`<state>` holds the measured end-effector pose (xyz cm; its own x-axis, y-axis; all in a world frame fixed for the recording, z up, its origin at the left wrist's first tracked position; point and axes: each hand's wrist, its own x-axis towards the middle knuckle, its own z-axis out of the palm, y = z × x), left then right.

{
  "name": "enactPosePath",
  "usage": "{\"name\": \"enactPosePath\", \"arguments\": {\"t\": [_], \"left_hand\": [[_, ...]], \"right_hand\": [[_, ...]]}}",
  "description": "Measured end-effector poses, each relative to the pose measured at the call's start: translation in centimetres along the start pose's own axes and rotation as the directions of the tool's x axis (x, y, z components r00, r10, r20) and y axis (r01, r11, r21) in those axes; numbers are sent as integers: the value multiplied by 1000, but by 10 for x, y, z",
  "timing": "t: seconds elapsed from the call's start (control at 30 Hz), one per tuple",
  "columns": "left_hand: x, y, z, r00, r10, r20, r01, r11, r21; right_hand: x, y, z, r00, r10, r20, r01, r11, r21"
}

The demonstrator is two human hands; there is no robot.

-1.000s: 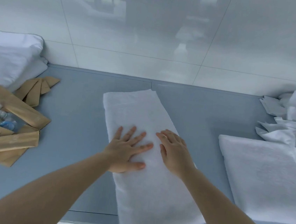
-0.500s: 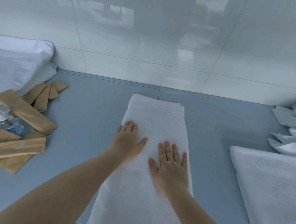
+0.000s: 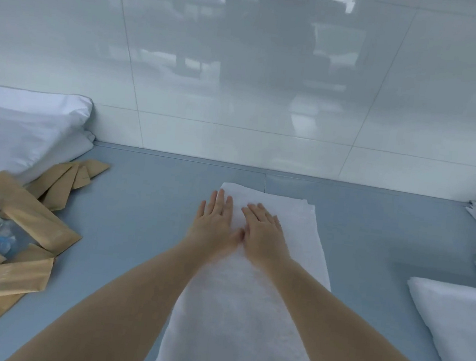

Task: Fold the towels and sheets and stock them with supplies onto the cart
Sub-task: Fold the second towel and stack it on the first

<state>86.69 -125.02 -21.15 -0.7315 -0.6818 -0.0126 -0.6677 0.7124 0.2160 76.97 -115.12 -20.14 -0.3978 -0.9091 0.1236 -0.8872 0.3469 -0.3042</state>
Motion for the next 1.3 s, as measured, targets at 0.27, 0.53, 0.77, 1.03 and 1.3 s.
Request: {"name": "enactPosePath", "arguments": {"t": [0.27,0.53,0.77,1.03,1.3], "left_hand": [[9,-5,4,997,4,79,-7,999,40],[2,-3,9,998,4,-59,2,995,99],[-28,11,-3,981,53,-188,-45,998,48],[-116,14,3,1000,18,-8,-19,998,-65],[-123,33,12,999,26,-25,-24,998,60]], "right_hand": [[15,68,-6,953,269,138,-238,949,-206],[-49,49,-23,937,348,-18,-342,910,-234],[-117,-15,6,965,241,100,-216,953,-211],[-80,-4,2,960,245,136,-210,950,-230],[-56,-4,-5,977,171,130,-148,974,-171]]}}
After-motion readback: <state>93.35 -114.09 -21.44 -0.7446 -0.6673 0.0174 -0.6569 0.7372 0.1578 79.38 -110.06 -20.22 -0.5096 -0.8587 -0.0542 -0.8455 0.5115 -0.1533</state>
